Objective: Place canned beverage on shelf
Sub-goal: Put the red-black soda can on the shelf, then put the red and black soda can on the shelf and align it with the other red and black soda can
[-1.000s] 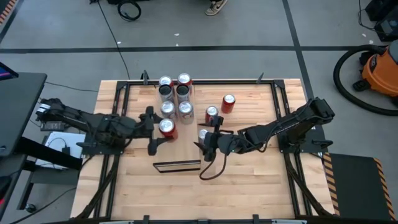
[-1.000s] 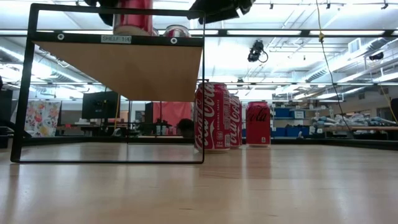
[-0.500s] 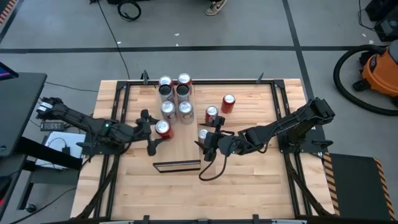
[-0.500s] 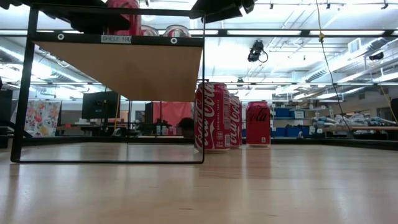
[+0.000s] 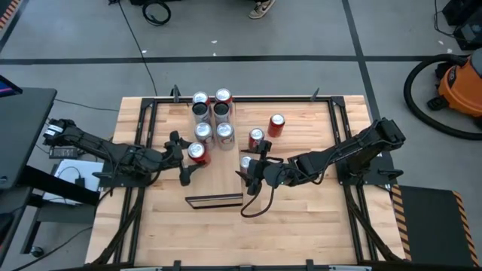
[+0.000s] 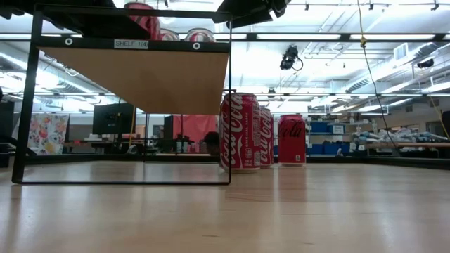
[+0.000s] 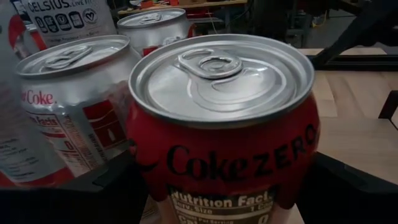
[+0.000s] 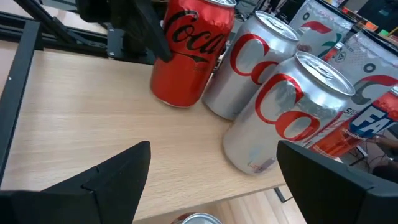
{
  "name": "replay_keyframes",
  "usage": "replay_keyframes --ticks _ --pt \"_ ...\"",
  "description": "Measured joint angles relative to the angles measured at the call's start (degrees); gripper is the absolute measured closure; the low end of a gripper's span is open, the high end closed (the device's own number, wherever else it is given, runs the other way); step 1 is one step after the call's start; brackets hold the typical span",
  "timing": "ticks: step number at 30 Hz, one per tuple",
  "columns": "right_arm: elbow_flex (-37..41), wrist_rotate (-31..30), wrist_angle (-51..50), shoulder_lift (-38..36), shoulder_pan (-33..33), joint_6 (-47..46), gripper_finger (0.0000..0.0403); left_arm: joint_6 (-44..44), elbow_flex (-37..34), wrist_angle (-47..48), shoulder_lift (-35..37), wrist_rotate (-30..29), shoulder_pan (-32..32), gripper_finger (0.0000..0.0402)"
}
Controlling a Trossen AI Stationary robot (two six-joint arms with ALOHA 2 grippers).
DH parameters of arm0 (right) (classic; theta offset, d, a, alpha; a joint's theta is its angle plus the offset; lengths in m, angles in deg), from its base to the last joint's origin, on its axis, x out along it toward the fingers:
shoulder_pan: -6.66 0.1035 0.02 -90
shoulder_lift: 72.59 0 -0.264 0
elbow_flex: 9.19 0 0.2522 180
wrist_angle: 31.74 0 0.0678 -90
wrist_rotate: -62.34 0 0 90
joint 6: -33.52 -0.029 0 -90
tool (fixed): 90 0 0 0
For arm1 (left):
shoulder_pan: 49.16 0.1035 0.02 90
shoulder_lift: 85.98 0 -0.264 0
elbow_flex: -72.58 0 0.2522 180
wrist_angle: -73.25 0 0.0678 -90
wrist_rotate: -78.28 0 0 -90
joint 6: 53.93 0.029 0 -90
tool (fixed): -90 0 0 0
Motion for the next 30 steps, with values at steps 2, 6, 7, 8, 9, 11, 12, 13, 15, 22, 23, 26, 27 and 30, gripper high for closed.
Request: replay_keyframes --ticks 2,6,7,8,9,11,12,13,15,22,23,26,27,30 --pt "0.0 0.2 0.0 0.0 0.0 -0.1 0.0044 0.0 0.0 0.0 0.0 0.1 0.0 0.0063" --pt "0.0 0.2 0.0 0.0 0.0 -0.2 0.0044 0.1 0.2 -0.2 0.0 0.1 0.0 0.0013" --pt "0.0 0.2 0.0 0.0 0.0 -0.1 0.0044 0.1 0.3 -0.2 0.0 0.1 0.0 0.0009" --pt "0.0 0.2 0.0 0.0 0.0 -0.1 0.0044 0.1 0.5 -0.1 0.0 0.1 0.0 0.0011" --pt "0.0 0.2 0.0 0.0 0.0 -0.1 0.0044 0.1 0.8 -0.1 0.0 0.1 0.0 0.0013" --pt "0.0 0.2 0.0 0.0 0.0 -0.1 0.0044 1.5 1.4 -0.1 0.0 -0.2 0.0 0.0015" --pt "0.0 0.2 0.0 0.0 0.0 -0.1 0.0044 2.2 1.7 -0.1 0.0 -0.3 -0.1 0.0015" --pt "0.0 0.2 0.0 0.0 0.0 -0.1 0.0044 2.9 2.0 0.0 0.0 -0.3 -0.2 0.0015" --pt "0.0 0.2 -0.1 0.0 0.0 0.0 0.0044 4.0 2.7 -0.1 0.0 -0.4 -0.4 0.0015" --pt "0.0 0.2 -0.1 0.0 0.0 0.0 0.0044 7.8 4.7 0.4 0.0 -1.4 -2.9 0.0015" --pt "0.0 0.2 -0.1 0.0 0.0 0.0 0.0044 8.5 5.0 0.4 0.0 -1.8 -3.3 0.0015" --pt "0.0 0.2 -0.1 0.0 0.0 0.0 0.0044 10.6 6.3 0.3 0.0 -2.7 -4.2 0.0015" --pt "0.0 0.2 -0.1 0.0 0.0 0.0 0.0044 11.3 6.7 0.3 0.0 -2.8 -4.3 0.0015" --pt "0.0 0.2 -0.1 0.0 0.0 0.0 0.0044 14.1 7.8 -2.0 0.0 -2.8 -4.4 0.0015"
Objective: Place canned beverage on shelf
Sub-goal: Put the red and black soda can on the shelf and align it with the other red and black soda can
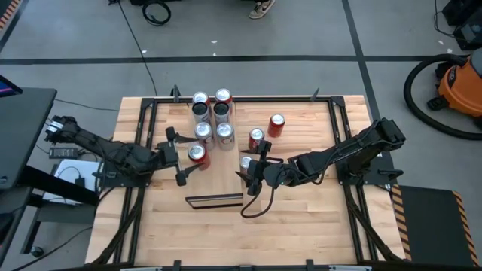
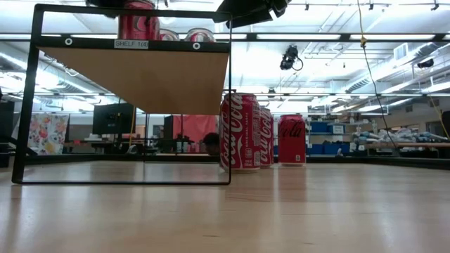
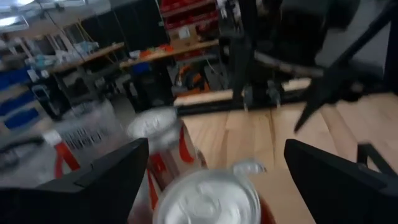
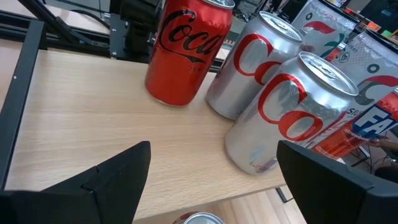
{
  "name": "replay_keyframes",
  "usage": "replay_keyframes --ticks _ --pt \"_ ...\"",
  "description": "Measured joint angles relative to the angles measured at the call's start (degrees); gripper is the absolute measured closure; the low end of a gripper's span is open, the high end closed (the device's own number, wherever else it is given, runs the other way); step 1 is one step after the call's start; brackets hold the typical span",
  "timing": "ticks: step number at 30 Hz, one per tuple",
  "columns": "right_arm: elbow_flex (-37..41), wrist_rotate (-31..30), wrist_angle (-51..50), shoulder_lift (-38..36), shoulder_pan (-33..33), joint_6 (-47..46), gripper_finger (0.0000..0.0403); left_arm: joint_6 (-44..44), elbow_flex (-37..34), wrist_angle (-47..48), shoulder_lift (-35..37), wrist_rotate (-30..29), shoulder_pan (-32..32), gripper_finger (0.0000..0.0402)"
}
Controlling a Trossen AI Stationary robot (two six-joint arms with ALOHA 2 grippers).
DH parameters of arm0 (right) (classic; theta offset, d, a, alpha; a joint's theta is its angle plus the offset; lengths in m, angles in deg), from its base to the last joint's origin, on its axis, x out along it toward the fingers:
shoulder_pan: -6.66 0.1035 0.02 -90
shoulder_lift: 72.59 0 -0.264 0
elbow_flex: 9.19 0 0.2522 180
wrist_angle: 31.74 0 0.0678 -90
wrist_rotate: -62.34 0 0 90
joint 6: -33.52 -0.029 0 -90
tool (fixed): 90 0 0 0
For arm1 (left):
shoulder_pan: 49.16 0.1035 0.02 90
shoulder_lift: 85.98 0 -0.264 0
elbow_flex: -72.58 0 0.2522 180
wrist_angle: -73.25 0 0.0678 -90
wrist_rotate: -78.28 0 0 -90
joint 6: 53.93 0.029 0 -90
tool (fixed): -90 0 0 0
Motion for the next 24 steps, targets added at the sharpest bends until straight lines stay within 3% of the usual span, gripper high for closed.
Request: replay_keyframes --ticks 4,8,13,18,24 --pt "0.0 0.0 0.0 0.0 0.0 0.0 0.0044 3.9 2.5 0.4 0.2 -0.1 -1.8 0.0015" --pt "0.0 0.0 0.0 0.0 0.0 0.0 0.0044 1.1 7.7 14.1 0.4 -4.9 -5.4 0.0015" --pt "0.0 0.0 -0.4 0.0 0.0 0.2 0.0044 -11.4 14.2 32.4 0.4 -7.3 -10.6 0.0015" --pt "0.0 0.0 -0.4 0.0 0.0 0.1 0.0044 -25.5 15.6 46.3 0.3 -8.3 -12.6 0.0015" --pt "0.0 0.0 1.0 0.0 0.0 0.6 0.0044 -38.1 15.6 55.1 0.0 -9.3 -12.7 0.0015"
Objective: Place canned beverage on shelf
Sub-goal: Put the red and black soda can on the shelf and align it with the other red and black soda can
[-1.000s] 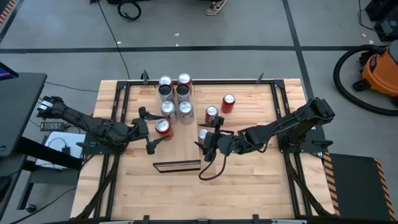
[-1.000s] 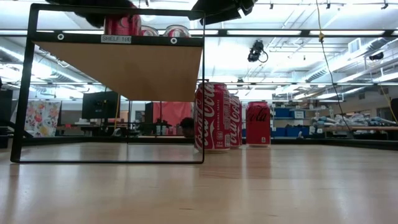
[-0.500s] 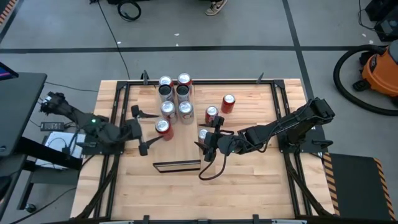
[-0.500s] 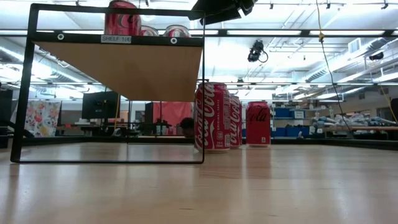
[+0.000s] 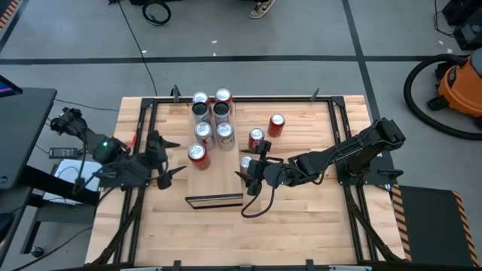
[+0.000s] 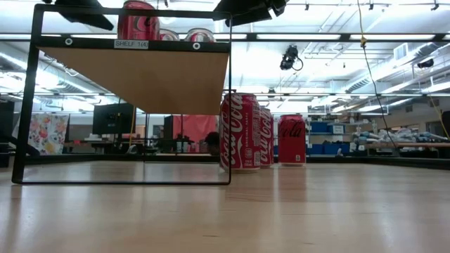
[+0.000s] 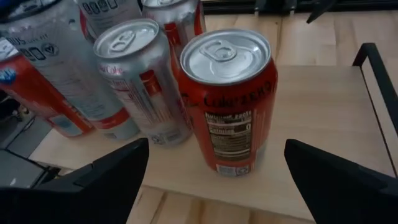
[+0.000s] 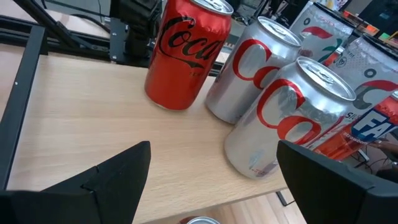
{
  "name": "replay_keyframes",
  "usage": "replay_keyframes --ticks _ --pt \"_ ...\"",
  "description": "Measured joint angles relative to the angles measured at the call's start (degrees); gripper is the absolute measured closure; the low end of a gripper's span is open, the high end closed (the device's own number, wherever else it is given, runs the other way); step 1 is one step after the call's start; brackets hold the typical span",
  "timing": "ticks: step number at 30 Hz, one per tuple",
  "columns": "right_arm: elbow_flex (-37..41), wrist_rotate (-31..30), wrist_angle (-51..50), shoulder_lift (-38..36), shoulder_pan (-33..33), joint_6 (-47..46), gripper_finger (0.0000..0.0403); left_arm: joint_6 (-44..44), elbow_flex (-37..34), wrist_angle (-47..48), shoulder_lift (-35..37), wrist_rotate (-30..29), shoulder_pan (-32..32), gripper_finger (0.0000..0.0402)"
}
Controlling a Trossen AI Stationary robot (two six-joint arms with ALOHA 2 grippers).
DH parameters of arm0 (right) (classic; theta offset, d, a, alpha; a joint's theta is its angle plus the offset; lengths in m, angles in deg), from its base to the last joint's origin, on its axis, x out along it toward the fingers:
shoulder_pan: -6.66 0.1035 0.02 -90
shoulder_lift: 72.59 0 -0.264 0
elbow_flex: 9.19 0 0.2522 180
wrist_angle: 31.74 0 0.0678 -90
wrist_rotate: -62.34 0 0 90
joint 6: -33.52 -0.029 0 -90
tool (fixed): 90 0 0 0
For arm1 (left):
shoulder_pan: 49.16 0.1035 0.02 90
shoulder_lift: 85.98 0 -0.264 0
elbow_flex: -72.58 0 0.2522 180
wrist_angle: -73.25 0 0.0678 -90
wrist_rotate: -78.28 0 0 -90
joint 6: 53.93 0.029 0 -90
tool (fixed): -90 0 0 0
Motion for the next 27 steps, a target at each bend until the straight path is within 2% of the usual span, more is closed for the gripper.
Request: replay_keyframes --ticks 4,9,15,27 --pt "0.0 0.0 0.1 0.0 -0.1 0.4 0.0044 -1.3 0.0 0.1 -1.5 0.0 0.0 0.0023" --pt "0.0 0.0 0.1 0.0 -0.3 0.6 0.0044 -2.0 0.0 -0.5 -5.9 -0.4 0.3 0.0069" --pt "0.0 0.0 0.3 0.0 -0.3 1.1 0.0044 -2.6 0.0 -1.4 -10.8 -2.0 3.5 0.0115" --pt "0.0 0.0 0.1 0.0 -0.3 1.5 0.0044 -2.1 0.0 -3.0 -15.5 -1.4 8.8 0.0159"
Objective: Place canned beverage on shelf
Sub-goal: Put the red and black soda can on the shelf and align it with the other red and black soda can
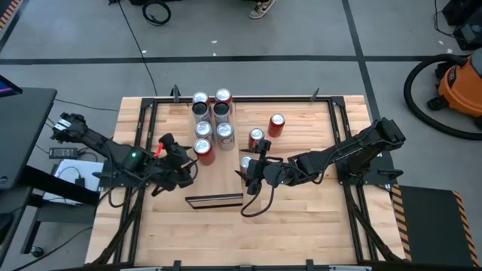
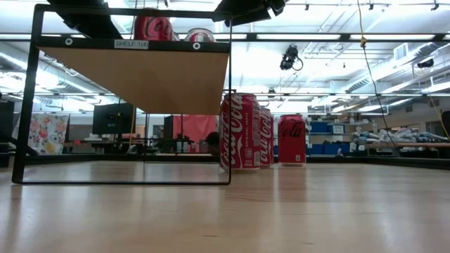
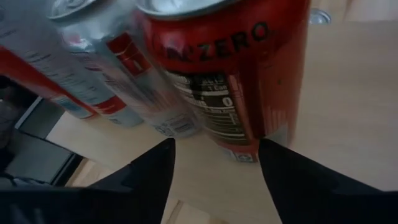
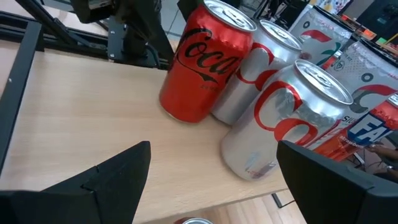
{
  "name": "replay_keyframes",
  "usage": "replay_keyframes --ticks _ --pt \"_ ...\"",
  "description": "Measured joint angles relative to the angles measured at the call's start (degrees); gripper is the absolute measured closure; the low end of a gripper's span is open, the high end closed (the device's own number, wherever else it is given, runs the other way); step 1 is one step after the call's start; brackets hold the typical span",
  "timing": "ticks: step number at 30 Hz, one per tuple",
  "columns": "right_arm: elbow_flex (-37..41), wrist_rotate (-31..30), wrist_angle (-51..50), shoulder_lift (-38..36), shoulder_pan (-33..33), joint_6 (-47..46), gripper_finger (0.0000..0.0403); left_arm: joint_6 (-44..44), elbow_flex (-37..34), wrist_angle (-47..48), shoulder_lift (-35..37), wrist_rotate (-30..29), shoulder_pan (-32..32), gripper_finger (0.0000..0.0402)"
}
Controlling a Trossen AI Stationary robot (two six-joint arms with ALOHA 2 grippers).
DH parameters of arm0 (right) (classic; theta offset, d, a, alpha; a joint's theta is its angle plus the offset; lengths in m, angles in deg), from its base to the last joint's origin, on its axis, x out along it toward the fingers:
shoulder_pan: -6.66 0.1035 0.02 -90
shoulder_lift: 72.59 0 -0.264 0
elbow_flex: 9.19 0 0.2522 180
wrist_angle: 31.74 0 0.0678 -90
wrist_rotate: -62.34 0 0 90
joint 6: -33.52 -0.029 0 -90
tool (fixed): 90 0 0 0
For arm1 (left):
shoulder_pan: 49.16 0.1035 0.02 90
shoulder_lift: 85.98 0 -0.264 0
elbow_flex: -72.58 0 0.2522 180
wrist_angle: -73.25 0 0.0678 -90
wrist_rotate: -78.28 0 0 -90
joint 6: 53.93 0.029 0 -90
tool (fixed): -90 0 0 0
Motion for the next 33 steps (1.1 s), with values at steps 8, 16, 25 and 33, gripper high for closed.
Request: replay_keyframes --ticks 8,16,25,33 --pt "0.0 3.1 -8.8 -2.1 -0.2 -5.3 0.0044 1.8 4.2 4.4 1.9 6.1 -2.4 0.0168" --pt "5.0 2.4 -13.5 -2.5 0.0 -14.3 0.0044 2.5 6.2 5.7 3.0 9.5 -7.2 0.0168" --pt "11.4 -4.0 -14.3 -6.1 -1.3 -16.5 0.0044 3.4 6.6 5.8 3.0 9.0 -7.7 0.0168" --pt "14.0 2.3 -19.7 -14.5 -12.9 -13.2 0.0045 7.8 10.0 5.7 3.1 8.8 -7.8 0.0168"
